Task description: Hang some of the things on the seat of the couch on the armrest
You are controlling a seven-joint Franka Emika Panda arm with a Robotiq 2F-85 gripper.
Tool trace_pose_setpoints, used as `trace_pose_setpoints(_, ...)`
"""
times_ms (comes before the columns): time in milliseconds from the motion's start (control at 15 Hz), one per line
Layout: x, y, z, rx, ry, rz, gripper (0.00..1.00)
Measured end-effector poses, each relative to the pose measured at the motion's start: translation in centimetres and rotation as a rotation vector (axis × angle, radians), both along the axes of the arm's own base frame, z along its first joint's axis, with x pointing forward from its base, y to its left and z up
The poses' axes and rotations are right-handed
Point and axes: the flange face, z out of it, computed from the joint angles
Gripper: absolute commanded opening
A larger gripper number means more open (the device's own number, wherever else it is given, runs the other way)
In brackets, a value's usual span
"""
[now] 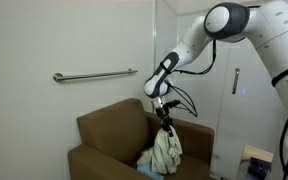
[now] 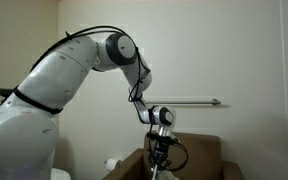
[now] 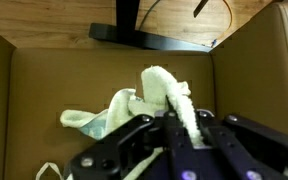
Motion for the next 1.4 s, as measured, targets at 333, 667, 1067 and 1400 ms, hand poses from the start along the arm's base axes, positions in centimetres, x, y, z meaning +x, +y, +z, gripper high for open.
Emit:
trace_pose_setpoints(333,-0.3,0.5,-1.0,-0.006,0.019,0.02,0.04)
trace_pose_setpoints(667,2.7,0.7,2.8,-0.143,-0.083,0.085,0.03)
trace_pose_setpoints(1067,5.0,-1.4,18.7,-0.27,-0.358,0.02,0.03)
trace_pose_setpoints(1400,2.8,-3.7,32.9,-0.355,-0.554,-0.174,0.03)
